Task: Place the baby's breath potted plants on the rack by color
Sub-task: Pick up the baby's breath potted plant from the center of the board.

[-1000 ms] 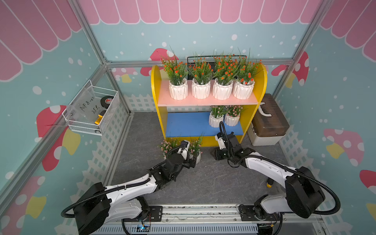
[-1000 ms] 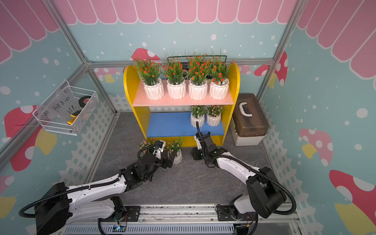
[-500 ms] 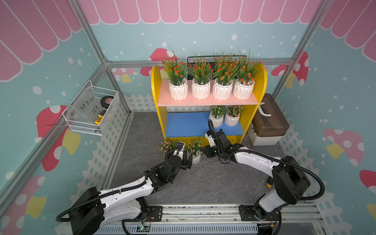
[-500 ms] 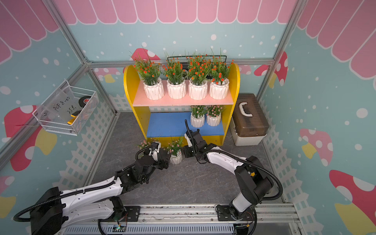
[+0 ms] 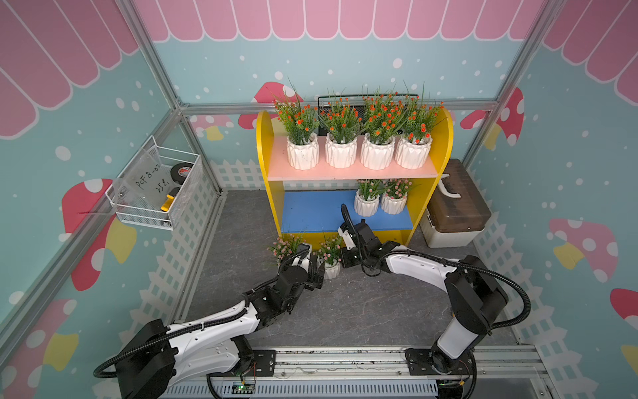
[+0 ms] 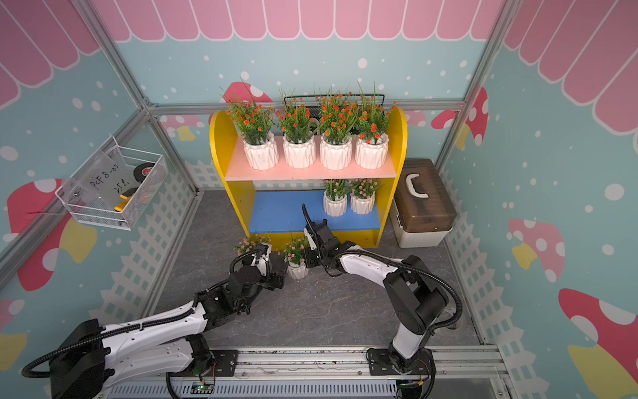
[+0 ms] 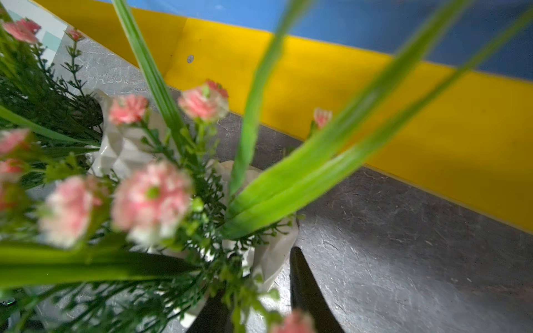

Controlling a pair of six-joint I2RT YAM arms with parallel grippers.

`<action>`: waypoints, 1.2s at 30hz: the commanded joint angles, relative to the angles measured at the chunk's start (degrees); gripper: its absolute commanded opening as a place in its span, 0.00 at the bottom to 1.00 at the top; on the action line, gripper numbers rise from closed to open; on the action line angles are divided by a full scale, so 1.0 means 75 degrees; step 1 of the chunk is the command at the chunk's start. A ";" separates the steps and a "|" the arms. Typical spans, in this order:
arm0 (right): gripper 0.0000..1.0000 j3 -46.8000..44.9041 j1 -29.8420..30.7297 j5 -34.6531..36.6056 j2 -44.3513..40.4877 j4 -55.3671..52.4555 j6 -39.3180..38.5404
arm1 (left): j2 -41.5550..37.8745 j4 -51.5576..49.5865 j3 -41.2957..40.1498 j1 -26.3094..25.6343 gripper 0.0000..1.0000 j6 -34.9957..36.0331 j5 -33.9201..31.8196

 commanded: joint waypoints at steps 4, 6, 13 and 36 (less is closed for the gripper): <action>0.24 0.0280 0.0106 0.0225 0.0310 -0.0160 0.0055 | -0.0183 -0.0034 -0.0137 -0.0022 0.98 -0.0189 -0.0122; 0.23 0.0347 0.0126 0.0193 0.0394 -0.0203 0.0070 | -0.0165 0.0010 -0.0165 -0.0013 0.98 -0.0177 -0.0147; 0.18 0.0494 0.0200 0.0257 0.0613 -0.0413 0.0005 | -0.0148 -0.0005 -0.0173 -0.0014 0.98 -0.0180 -0.0148; 0.02 0.0015 -0.0072 0.1012 -0.0770 -0.1378 -0.0551 | 0.0250 0.0955 -0.0339 -0.0002 0.98 0.0054 0.0666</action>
